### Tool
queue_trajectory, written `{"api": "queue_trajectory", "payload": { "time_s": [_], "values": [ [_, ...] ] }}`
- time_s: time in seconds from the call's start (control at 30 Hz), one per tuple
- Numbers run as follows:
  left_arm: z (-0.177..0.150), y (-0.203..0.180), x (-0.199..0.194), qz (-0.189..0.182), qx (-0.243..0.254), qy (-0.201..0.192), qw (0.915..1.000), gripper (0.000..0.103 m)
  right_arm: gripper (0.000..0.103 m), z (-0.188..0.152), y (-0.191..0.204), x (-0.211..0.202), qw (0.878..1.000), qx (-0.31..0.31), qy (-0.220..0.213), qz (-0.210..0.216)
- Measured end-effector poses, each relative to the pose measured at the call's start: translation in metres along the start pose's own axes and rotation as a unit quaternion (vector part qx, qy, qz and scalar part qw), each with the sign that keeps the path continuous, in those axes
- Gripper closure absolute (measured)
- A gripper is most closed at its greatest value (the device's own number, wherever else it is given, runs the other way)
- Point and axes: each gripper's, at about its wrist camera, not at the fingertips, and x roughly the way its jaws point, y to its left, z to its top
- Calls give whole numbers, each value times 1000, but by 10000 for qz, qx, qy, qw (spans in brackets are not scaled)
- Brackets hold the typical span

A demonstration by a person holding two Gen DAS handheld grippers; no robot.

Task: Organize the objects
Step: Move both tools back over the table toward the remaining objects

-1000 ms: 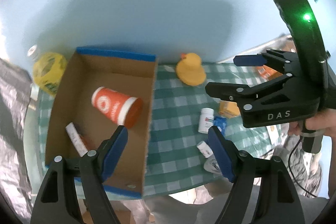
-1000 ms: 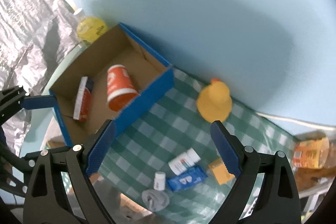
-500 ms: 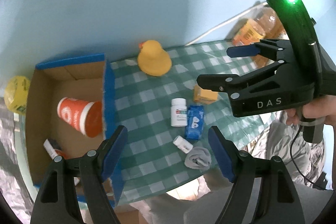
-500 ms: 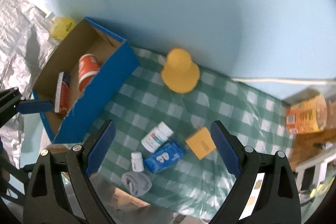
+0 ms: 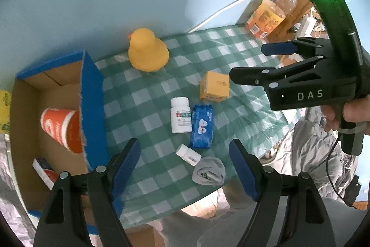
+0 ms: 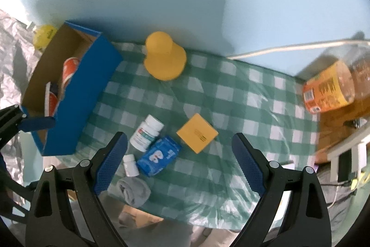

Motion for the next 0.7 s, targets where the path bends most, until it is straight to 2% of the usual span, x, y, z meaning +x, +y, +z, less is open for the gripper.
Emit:
{"api": "queue_trajectory", "payload": {
  "time_s": [0.13, 0.4, 0.7],
  "values": [
    [-5, -5, 13, -44, -10, 70, 10000, 23, 11, -5, -15, 14, 9992, 359, 20, -154],
    [-20, -16, 52, -137, -158, 363, 9991, 23, 11, -9, -30, 65, 9955, 795, 474, -212],
    [-30, -14, 75, -154, -376, 585, 9975, 23, 11, 2, -38, 113, 9856, 1442, 781, -410]
  ]
}}
